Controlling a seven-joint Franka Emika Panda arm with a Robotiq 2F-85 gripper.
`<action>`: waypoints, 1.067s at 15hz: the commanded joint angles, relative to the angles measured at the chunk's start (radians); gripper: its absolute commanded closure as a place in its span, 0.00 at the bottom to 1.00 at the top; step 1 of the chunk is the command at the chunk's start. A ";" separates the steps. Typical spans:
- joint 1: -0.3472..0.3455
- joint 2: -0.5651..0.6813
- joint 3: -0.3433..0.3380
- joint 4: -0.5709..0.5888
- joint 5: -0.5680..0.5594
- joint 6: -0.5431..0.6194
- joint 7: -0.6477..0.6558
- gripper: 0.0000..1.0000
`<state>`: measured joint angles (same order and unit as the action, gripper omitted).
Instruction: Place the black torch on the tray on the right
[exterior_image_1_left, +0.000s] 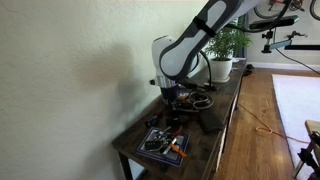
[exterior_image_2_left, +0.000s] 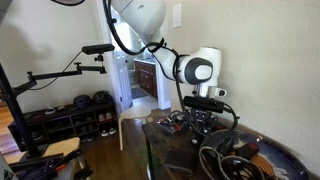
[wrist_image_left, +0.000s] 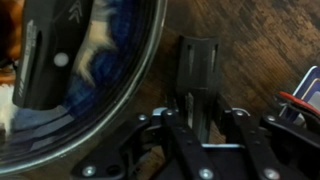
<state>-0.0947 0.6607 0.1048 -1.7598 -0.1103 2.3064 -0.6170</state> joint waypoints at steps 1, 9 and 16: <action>0.010 -0.097 -0.005 -0.087 -0.020 -0.008 0.005 0.87; 0.022 -0.260 -0.025 -0.184 -0.025 0.007 0.055 0.87; 0.012 -0.278 -0.079 -0.150 -0.043 0.043 0.114 0.87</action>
<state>-0.0882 0.4081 0.0523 -1.8891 -0.1207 2.3160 -0.5562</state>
